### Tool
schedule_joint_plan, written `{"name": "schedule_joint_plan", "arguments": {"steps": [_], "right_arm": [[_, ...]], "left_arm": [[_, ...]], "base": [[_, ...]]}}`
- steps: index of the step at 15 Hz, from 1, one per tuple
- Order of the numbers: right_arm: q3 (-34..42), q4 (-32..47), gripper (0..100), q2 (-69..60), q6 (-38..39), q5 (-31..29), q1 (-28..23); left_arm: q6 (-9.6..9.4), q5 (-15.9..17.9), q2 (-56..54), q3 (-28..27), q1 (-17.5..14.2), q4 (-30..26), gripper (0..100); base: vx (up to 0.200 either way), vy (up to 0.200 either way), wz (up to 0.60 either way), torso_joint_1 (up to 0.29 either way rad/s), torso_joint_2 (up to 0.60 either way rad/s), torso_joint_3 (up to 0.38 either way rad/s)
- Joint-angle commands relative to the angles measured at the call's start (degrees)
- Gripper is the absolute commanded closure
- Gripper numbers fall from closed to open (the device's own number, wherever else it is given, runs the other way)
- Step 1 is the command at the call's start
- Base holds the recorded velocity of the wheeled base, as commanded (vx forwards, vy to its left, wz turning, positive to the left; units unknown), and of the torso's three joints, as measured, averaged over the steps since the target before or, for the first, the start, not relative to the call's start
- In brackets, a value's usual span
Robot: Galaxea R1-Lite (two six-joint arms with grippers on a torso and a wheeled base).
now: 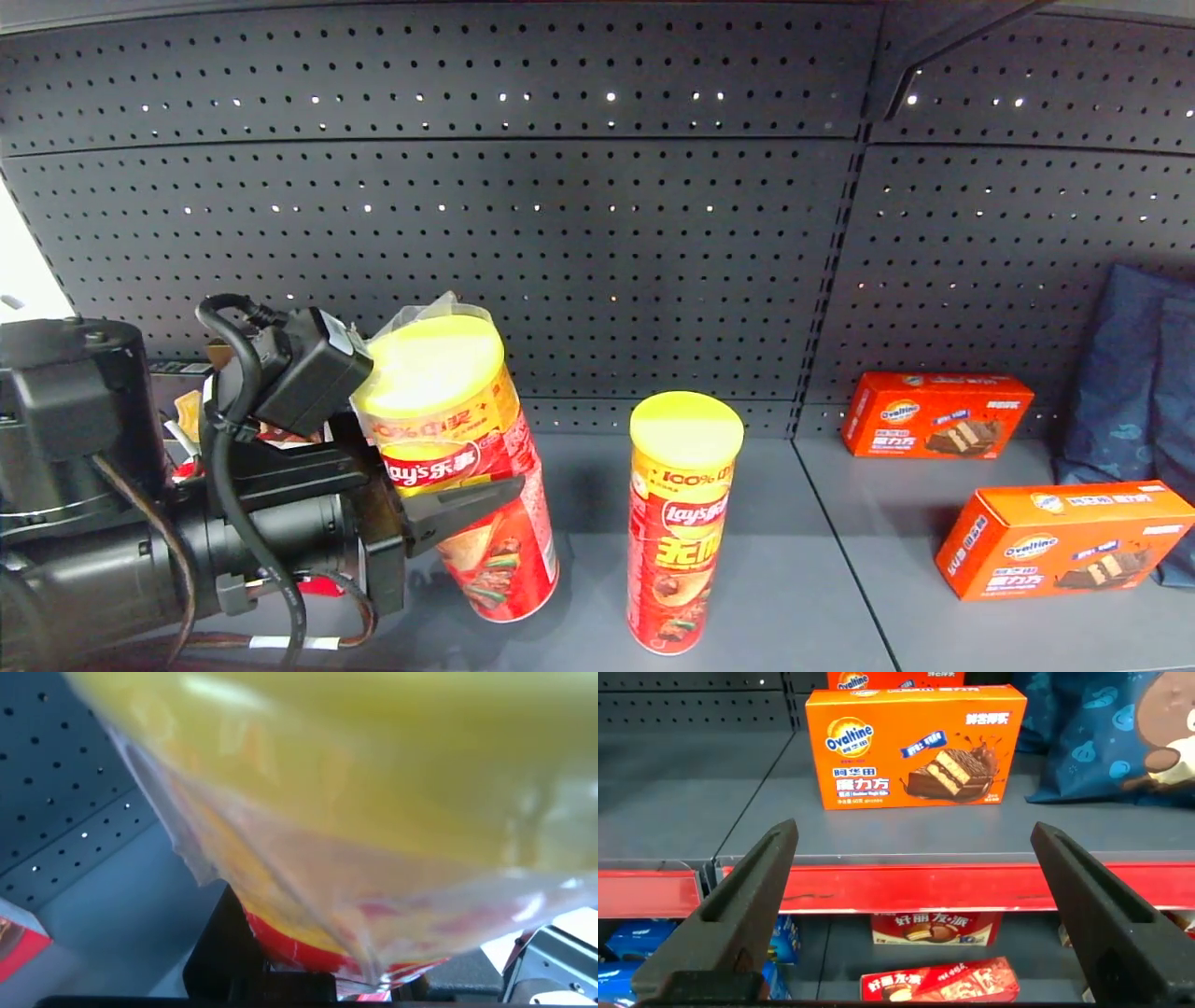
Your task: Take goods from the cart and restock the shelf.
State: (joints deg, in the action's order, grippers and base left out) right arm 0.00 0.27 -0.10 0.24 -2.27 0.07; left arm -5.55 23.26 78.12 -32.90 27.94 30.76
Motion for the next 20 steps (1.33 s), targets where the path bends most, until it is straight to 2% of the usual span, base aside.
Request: {"name": "schedule_joint_plan", "arguments": {"steps": [1, 2, 4, 5, 9, 12, 17, 19, 20], "right_arm": [[0.0, 0.0, 0, 0.1, 0.0, 0.0, 0.0], [0.0, 0.0, 0, 0.1, 0.0, 0.0, 0.0], [0.0, 0.0, 0, 0.1, 0.0, 0.0, 0.0], [0.0, 0.0, 0, 0.1, 0.0, 0.0, 0.0], [0.0, 0.0, 0, 0.1, 0.0, 0.0, 0.0], [0.0, 0.0, 0, 0.1, 0.0, 0.0, 0.0], [0.0, 0.0, 0, 0.1, 0.0, 0.0, 0.0], [0.0, 0.0, 0, 0.1, 0.0, 0.0, 0.0], [0.0, 0.0, 0, 0.1, 0.0, 0.0, 0.0]], "left_arm": [[-0.25, -0.7, 1.1, 0.0, -0.3, 0.2, 100], [-0.78, -1.2, 1.4, 0.2, -0.2, 0.2, 100], [-4.12, -1.4, 3.9, -0.5, -0.3, 0.3, 100], [-4.56, -1.4, 4.6, -0.8, -0.3, 0.4, 100], [-4.03, -1.6, 7.7, -1.9, -0.3, 5.3, 100], [-3.15, -1.6, 13.8, -5.5, 0.4, 10.4, 100], [-2.54, -0.1, 16.0, -6.8, -0.3, 10.4, 100], [-1.13, 0.6, 17.5, -8.6, -0.3, 10.3, 100], [-0.78, 0.6, 19.9, -11.1, -0.3, 10.4, 100]], "base": [[0.0, 0.0, 0.0, 0.0, 0.0, 0.0], [0.0, 0.0, 0.0, 0.0, 0.0, 0.0], [0.0, 0.0, 0.0, 0.0, 0.0, 0.0], [0.0, 0.0, 0.0, 0.0, 0.0, 0.0], [0.0, 0.0, 0.0, 0.0, 0.0, 0.0], [0.0, 0.0, 0.0, 0.0, 0.0, 0.0], [0.0, 0.0, 0.0, 0.0, 0.0, 0.0], [0.0, 0.0, 0.0, 0.0, 0.0, 0.0], [0.0, 0.0, 0.0, 0.0, 0.0, 0.0]]}}
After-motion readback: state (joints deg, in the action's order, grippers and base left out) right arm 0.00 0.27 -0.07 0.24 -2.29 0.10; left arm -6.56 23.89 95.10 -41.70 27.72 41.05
